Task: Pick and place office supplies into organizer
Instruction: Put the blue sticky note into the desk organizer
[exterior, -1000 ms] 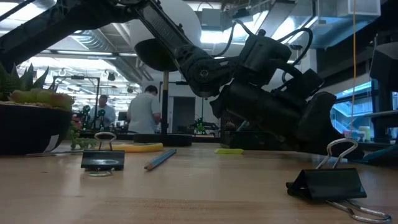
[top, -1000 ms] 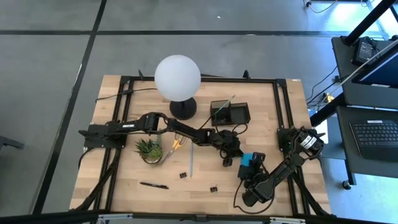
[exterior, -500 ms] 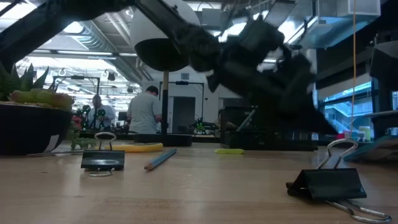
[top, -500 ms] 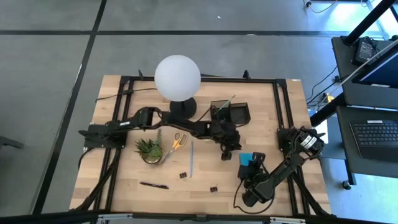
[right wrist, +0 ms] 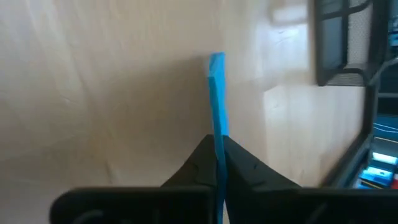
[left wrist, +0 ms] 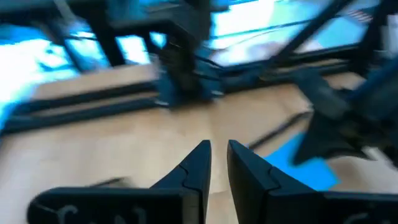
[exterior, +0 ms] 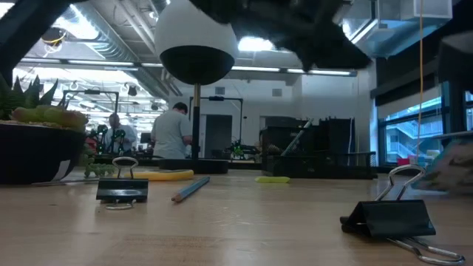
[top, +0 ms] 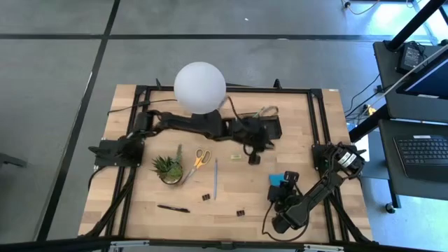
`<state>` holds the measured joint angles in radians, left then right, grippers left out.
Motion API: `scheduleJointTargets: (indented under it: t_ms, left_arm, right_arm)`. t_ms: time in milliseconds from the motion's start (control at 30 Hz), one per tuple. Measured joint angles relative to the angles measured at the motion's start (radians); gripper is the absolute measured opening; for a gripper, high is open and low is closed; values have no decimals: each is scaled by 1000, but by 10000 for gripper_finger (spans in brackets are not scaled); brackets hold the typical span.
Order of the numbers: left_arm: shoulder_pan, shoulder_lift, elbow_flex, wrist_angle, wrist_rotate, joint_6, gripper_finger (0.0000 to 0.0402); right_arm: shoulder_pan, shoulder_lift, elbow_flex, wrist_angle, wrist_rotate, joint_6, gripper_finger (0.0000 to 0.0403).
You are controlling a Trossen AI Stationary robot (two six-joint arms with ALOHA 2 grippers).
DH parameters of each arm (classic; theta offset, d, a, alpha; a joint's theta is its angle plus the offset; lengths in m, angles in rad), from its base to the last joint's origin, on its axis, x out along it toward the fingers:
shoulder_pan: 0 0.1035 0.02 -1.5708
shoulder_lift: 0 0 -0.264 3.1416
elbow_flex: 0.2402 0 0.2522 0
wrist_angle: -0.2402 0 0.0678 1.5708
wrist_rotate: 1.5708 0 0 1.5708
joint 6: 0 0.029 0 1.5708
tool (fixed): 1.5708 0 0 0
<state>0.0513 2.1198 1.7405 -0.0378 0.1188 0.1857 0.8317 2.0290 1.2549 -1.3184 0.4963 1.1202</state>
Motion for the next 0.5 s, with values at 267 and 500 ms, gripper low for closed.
scheduleJointTargets:
  t_ms: [267,500]
  left_arm:
    - [26,-240,0,-120,-203,132,47]
    - [77,-448,-19,-237,-234,128,47]
  right_arm:
    - [-29,-1,156,-260,95,-2,10]
    - [-96,-18,239,-253,242,-145,15]
